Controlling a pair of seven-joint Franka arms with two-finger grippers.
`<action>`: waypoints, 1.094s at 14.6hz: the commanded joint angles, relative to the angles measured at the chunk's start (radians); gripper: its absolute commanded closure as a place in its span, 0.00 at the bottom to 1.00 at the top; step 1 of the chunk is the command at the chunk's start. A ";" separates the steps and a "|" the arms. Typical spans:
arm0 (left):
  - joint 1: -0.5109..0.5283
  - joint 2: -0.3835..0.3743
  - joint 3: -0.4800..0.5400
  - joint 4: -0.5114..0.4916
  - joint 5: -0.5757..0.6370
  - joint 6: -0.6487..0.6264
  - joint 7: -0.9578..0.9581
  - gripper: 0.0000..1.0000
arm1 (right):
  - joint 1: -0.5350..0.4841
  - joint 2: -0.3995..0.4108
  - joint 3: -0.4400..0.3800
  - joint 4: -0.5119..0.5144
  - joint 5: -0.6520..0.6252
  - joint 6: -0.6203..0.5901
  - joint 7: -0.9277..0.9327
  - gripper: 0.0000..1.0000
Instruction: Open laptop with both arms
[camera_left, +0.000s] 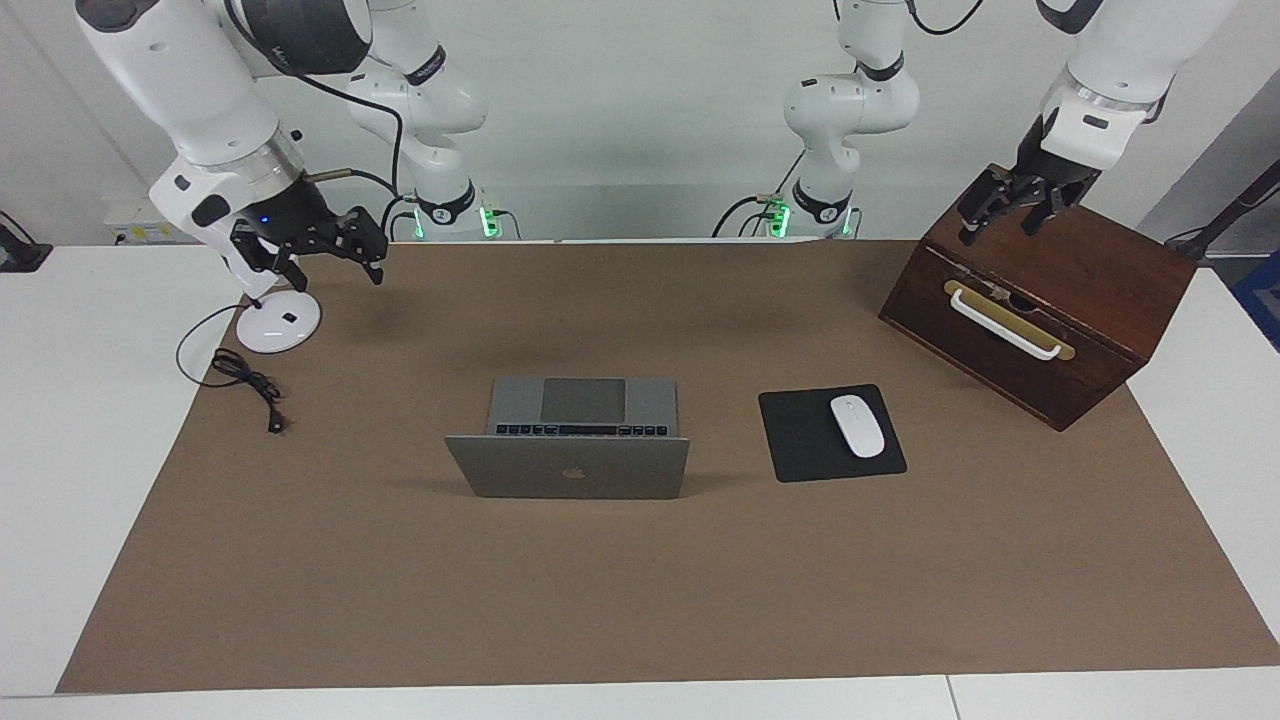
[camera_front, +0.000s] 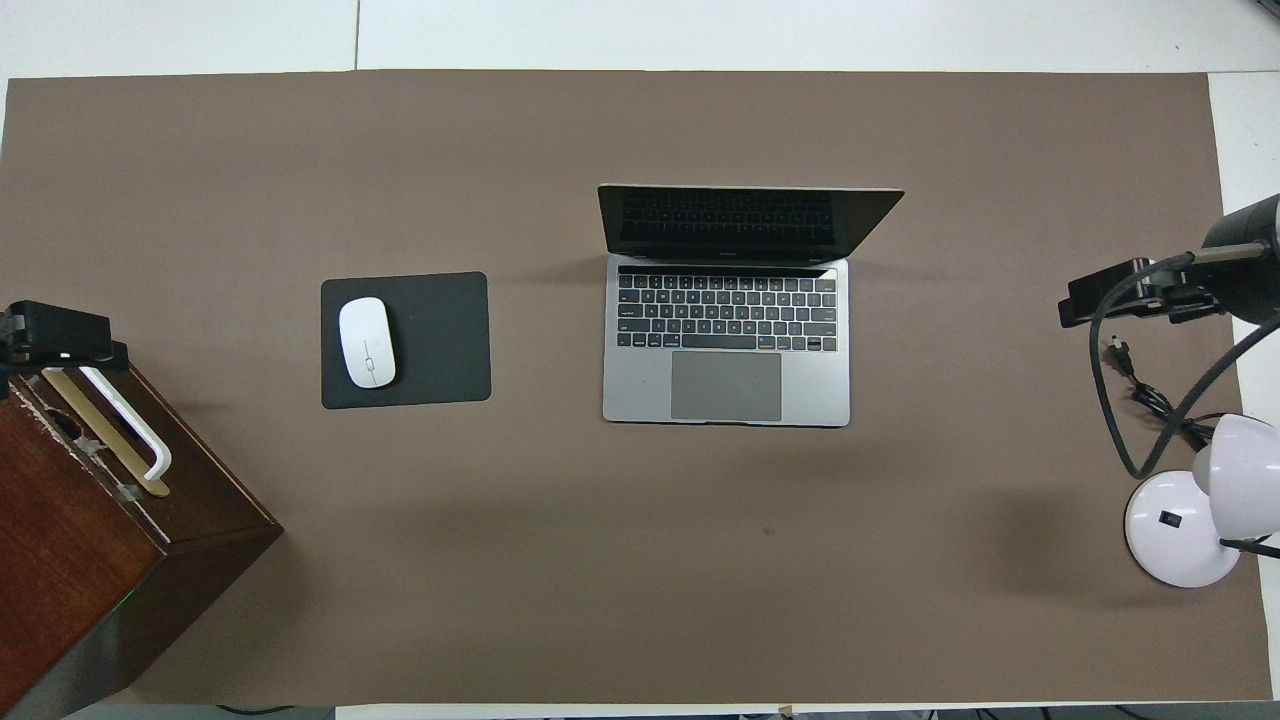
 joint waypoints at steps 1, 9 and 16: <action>-0.002 0.035 -0.006 0.020 0.010 -0.055 0.028 0.00 | -0.002 0.009 0.007 0.018 -0.017 -0.014 -0.010 0.00; 0.009 0.053 -0.004 0.040 0.016 0.023 0.144 0.00 | -0.002 0.009 -0.001 0.016 -0.019 -0.014 -0.010 0.00; 0.029 0.055 -0.008 0.036 0.007 0.034 0.162 0.00 | -0.002 0.007 -0.001 0.016 -0.017 -0.015 -0.010 0.00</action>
